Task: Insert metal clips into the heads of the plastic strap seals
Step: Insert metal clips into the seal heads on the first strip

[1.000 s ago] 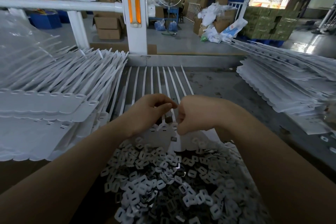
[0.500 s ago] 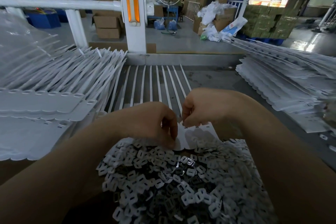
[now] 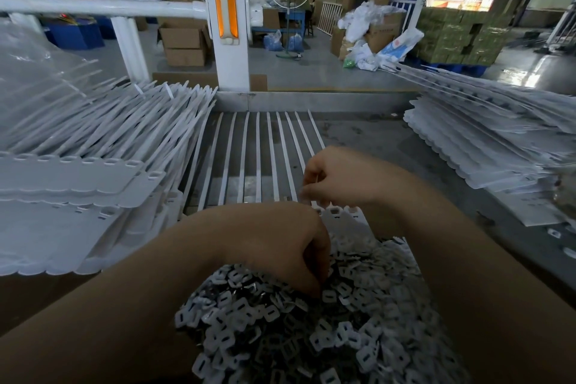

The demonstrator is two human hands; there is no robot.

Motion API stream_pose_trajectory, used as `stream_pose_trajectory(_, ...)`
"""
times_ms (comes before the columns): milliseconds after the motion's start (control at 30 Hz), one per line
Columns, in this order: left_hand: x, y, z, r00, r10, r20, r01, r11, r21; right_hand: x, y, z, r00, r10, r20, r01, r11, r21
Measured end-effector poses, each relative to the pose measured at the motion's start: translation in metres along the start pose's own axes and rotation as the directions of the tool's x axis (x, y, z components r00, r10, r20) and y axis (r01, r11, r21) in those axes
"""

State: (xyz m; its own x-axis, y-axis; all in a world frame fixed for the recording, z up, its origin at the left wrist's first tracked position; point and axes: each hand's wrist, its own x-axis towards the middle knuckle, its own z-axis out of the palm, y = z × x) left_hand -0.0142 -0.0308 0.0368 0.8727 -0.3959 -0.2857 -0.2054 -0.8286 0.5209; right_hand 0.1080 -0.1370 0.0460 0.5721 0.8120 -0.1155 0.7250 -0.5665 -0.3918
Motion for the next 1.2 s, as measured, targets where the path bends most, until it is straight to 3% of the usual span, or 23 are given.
stream_pose_trajectory(200,-0.001,0.003,-0.002,1.000,-0.011,0.025,0.010,0.999,0.036,0.002,0.004,0.001,0.999,-0.002,-0.036,0.004,0.999,0.044)
stream_pose_trajectory(500,-0.003,-0.014,-0.013,0.993,-0.046,0.113,0.055,0.995,-0.082,0.002,0.003,-0.003,1.000,0.000,-0.030,0.001,0.999,0.035)
stream_pose_trajectory(733,0.005,-0.007,-0.003,0.991,-0.050,0.121,0.046,0.998,0.037,0.002,0.003,0.000,1.000,0.004,-0.029,-0.002,0.999,0.054)
stream_pose_trajectory(867,0.001,-0.005,-0.008,0.993,-0.053,0.107,0.055,0.998,-0.010,-0.001,0.003,-0.002,1.000,-0.006,-0.016,0.007,0.996,0.093)
stream_pose_trajectory(967,-0.005,-0.009,-0.016,0.995,-0.067,0.067,0.076,0.988,-0.137,-0.006,0.001,-0.007,0.999,-0.040,-0.002,0.040,0.980,0.196)
stream_pose_trajectory(1033,-0.010,-0.015,-0.021,0.994,-0.104,0.022,0.106,0.942,-0.320,-0.010,0.001,-0.012,0.997,-0.080,0.022,0.070,0.954,0.290)
stream_pose_trajectory(1133,-0.014,-0.030,-0.026,0.971,-0.227,-0.072,0.122,0.736,-0.666,-0.014,0.005,-0.019,0.989,-0.146,0.034,0.117,0.893,0.434)
stream_pose_trajectory(1200,-0.015,-0.038,-0.027,0.953,-0.287,-0.095,0.096,0.585,-0.805,-0.015,0.008,-0.020,0.984,-0.178,0.029,0.141,0.857,0.496)
